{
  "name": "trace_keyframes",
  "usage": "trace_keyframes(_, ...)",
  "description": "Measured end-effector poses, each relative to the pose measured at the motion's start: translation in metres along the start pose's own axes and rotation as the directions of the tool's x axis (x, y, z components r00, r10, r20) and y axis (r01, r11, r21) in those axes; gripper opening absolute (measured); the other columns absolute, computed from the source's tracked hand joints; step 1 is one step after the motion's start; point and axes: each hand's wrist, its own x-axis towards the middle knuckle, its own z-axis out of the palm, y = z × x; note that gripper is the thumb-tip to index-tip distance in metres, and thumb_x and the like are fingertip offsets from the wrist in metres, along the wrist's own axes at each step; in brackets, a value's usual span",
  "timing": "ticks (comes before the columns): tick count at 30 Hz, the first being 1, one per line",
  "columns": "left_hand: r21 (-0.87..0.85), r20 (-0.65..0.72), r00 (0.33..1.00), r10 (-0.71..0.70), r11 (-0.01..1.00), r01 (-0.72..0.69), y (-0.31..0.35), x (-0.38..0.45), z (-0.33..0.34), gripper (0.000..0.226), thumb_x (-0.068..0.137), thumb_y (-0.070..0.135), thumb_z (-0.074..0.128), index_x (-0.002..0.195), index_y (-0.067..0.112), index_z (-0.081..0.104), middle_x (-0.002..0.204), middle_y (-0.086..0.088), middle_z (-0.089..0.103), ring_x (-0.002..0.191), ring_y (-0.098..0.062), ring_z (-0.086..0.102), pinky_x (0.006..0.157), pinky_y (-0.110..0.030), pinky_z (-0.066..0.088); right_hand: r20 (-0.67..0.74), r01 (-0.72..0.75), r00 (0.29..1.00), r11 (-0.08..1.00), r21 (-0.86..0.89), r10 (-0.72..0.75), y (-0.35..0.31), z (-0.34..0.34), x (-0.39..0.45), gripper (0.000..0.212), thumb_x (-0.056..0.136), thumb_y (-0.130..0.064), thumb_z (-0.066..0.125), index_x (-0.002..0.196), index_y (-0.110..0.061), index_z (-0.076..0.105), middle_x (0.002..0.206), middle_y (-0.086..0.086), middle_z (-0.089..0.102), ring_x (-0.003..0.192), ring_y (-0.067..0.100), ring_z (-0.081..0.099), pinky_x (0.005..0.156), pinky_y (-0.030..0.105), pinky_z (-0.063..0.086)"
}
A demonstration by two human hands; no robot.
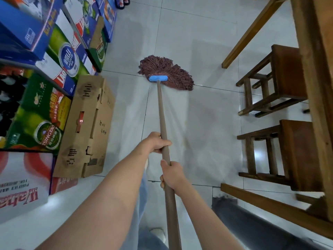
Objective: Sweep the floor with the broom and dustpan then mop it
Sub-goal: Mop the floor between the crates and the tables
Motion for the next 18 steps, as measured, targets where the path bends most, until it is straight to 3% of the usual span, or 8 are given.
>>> trace_keyframes(2, 0.014, -0.013, 1.0, -0.001, 1.0, 0.001, 0.021, 0.015, -0.014, 0.014, 0.083, 0.005, 0.066, 0.086, 0.009, 0.053, 0.083, -0.011, 0.062, 0.08, -0.027, 0.064, 0.076, -0.035, 0.057, -0.001, 0.01, 1.0, 1.0, 0.007, -0.01, -0.025, 0.003, 0.015, 0.027, 0.097, -0.027, 0.044, 0.075, -0.011, 0.041, 0.061, 0.008, 0.047, 0.04, 0.019, 0.044, 0.041, 0.025, 0.044)
trace_keyframes(5, 0.024, -0.025, 1.0, -0.006, 1.0, 0.007, 0.053, 0.038, -0.032, 0.016, 0.082, 0.005, 0.068, 0.089, 0.008, 0.054, 0.08, -0.011, 0.062, 0.075, -0.026, 0.064, 0.075, -0.035, 0.058, -0.025, 0.044, 0.999, 0.999, -0.028, -0.045, -0.063, 0.006, 0.039, 0.029, 0.093, -0.026, 0.046, 0.069, -0.011, 0.041, 0.058, 0.007, 0.047, 0.046, 0.022, 0.046, 0.058, 0.04, 0.046)
trace_keyframes(9, 0.037, -0.033, 0.999, -0.024, 0.999, 0.025, 0.095, 0.064, -0.052, 0.017, 0.081, 0.005, 0.069, 0.088, 0.007, 0.054, 0.078, -0.01, 0.062, 0.068, -0.022, 0.064, 0.074, -0.035, 0.058, -0.01, 0.035, 0.999, 0.999, 0.009, -0.035, -0.109, 0.003, 0.062, 0.029, 0.095, -0.024, 0.045, 0.069, -0.011, 0.041, 0.059, 0.009, 0.047, 0.044, 0.022, 0.046, 0.054, 0.034, 0.045)
trace_keyframes(13, 0.043, -0.017, 0.999, -0.036, 0.998, 0.037, 0.131, 0.085, -0.068, 0.022, 0.081, 0.005, 0.068, 0.098, 0.004, 0.054, 0.083, -0.011, 0.062, 0.073, -0.025, 0.064, 0.075, -0.036, 0.058, -0.002, 0.02, 1.0, 1.0, 0.005, -0.02, -0.147, -0.004, 0.082, 0.026, 0.095, -0.024, 0.044, 0.073, -0.011, 0.041, 0.063, 0.008, 0.047, 0.043, 0.021, 0.046, 0.047, 0.028, 0.043)
trace_keyframes(18, 0.033, -0.013, 1.0, -0.018, 0.999, 0.018, 0.168, 0.104, -0.085, 0.014, 0.083, 0.005, 0.067, 0.089, 0.006, 0.054, 0.078, -0.009, 0.061, 0.067, -0.021, 0.063, 0.068, -0.031, 0.058, 0.017, 0.027, 1.0, 1.0, -0.011, -0.027, -0.19, -0.01, 0.101, 0.024, 0.096, -0.025, 0.043, 0.076, -0.011, 0.042, 0.064, 0.008, 0.048, 0.043, 0.018, 0.047, 0.046, 0.026, 0.043)
